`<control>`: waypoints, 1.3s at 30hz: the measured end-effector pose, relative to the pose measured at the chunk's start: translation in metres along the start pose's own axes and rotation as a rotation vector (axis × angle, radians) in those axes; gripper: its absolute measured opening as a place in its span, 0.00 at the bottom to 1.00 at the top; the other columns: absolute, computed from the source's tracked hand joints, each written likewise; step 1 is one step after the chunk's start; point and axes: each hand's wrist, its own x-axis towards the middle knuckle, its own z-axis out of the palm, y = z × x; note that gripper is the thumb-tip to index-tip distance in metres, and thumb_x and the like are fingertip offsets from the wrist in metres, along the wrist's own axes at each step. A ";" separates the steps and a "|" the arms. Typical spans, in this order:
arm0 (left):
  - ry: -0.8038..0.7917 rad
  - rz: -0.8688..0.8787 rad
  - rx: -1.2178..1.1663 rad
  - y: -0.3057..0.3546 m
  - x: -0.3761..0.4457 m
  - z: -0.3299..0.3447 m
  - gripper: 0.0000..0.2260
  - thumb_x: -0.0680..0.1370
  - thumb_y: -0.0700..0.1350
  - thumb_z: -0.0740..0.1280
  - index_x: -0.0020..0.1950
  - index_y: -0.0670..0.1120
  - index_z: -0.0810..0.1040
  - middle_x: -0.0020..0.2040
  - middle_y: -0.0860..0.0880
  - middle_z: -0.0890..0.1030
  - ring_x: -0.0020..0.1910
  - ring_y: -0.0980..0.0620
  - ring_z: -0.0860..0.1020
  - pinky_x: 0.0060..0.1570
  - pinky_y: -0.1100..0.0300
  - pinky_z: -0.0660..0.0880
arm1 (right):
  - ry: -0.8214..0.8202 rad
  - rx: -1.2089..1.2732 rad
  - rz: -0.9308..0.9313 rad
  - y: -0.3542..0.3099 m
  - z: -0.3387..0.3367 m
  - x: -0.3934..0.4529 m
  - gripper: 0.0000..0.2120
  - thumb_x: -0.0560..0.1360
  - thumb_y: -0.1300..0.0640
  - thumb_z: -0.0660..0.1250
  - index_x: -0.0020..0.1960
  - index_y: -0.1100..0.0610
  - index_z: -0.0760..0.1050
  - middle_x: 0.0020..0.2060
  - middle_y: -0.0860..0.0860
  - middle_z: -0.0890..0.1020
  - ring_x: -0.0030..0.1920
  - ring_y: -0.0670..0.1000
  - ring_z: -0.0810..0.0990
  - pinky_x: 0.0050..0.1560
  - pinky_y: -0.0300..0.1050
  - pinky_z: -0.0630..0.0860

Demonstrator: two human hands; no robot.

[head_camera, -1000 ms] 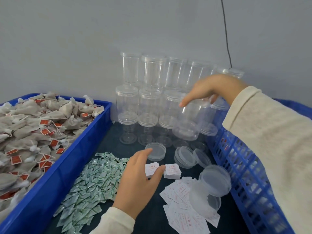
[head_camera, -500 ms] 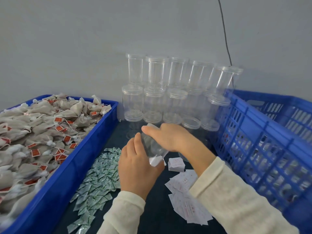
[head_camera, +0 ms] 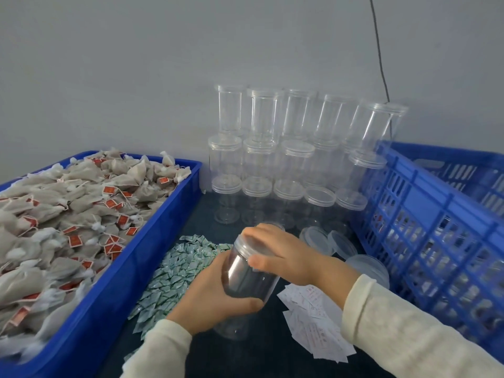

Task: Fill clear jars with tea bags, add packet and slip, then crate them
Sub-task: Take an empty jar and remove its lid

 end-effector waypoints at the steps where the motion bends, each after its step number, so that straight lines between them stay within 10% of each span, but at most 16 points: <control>1: -0.076 0.002 -0.059 -0.001 -0.002 -0.005 0.34 0.58 0.54 0.78 0.62 0.56 0.71 0.53 0.53 0.82 0.51 0.58 0.81 0.54 0.57 0.78 | -0.014 0.025 -0.049 -0.001 0.000 -0.002 0.34 0.69 0.33 0.53 0.67 0.53 0.68 0.56 0.47 0.73 0.57 0.46 0.71 0.59 0.45 0.69; 5: -0.201 -0.010 -0.157 0.000 -0.010 -0.017 0.37 0.59 0.53 0.79 0.66 0.54 0.70 0.58 0.54 0.80 0.57 0.55 0.79 0.56 0.57 0.76 | -0.093 0.105 -0.180 0.001 0.000 -0.005 0.34 0.70 0.38 0.56 0.73 0.51 0.63 0.66 0.47 0.69 0.66 0.44 0.65 0.65 0.40 0.64; 9: 0.080 0.004 0.283 0.004 -0.012 -0.013 0.40 0.60 0.61 0.78 0.66 0.60 0.61 0.58 0.66 0.74 0.57 0.62 0.76 0.57 0.65 0.74 | -0.157 0.377 0.087 0.007 -0.013 -0.004 0.44 0.67 0.29 0.63 0.76 0.34 0.43 0.76 0.34 0.49 0.75 0.38 0.51 0.73 0.44 0.55; 13: 0.351 0.179 0.867 0.014 -0.010 -0.001 0.47 0.59 0.61 0.78 0.73 0.45 0.65 0.66 0.51 0.73 0.63 0.48 0.74 0.61 0.56 0.71 | -0.151 0.709 0.596 0.009 -0.023 0.006 0.57 0.54 0.18 0.57 0.76 0.45 0.56 0.66 0.58 0.75 0.58 0.58 0.80 0.52 0.52 0.81; 18: 0.445 0.371 1.142 0.013 -0.002 0.007 0.47 0.50 0.49 0.83 0.65 0.41 0.70 0.58 0.40 0.80 0.56 0.38 0.79 0.57 0.44 0.75 | -0.445 0.797 0.751 0.013 -0.016 0.006 0.61 0.54 0.17 0.50 0.75 0.58 0.62 0.50 0.65 0.82 0.45 0.63 0.84 0.43 0.47 0.82; 24: 0.457 0.404 1.145 0.005 -0.002 0.012 0.44 0.53 0.46 0.82 0.66 0.42 0.68 0.60 0.41 0.79 0.58 0.38 0.78 0.64 0.45 0.64 | -0.410 0.804 0.684 0.020 -0.021 0.001 0.47 0.65 0.24 0.58 0.71 0.58 0.66 0.48 0.63 0.80 0.40 0.57 0.84 0.39 0.45 0.81; 30: 0.387 0.393 1.033 0.002 -0.003 0.012 0.41 0.53 0.45 0.81 0.64 0.42 0.73 0.58 0.43 0.80 0.56 0.40 0.80 0.59 0.44 0.74 | -0.285 0.551 0.466 0.020 -0.021 -0.008 0.34 0.67 0.38 0.69 0.69 0.46 0.65 0.55 0.54 0.77 0.47 0.54 0.84 0.52 0.48 0.81; 39: 0.320 0.369 0.951 -0.001 -0.006 0.011 0.41 0.50 0.49 0.82 0.61 0.40 0.78 0.57 0.46 0.81 0.53 0.43 0.81 0.56 0.55 0.69 | -0.233 0.057 0.158 0.016 -0.021 -0.015 0.38 0.68 0.43 0.74 0.69 0.34 0.55 0.59 0.41 0.69 0.56 0.44 0.73 0.57 0.44 0.75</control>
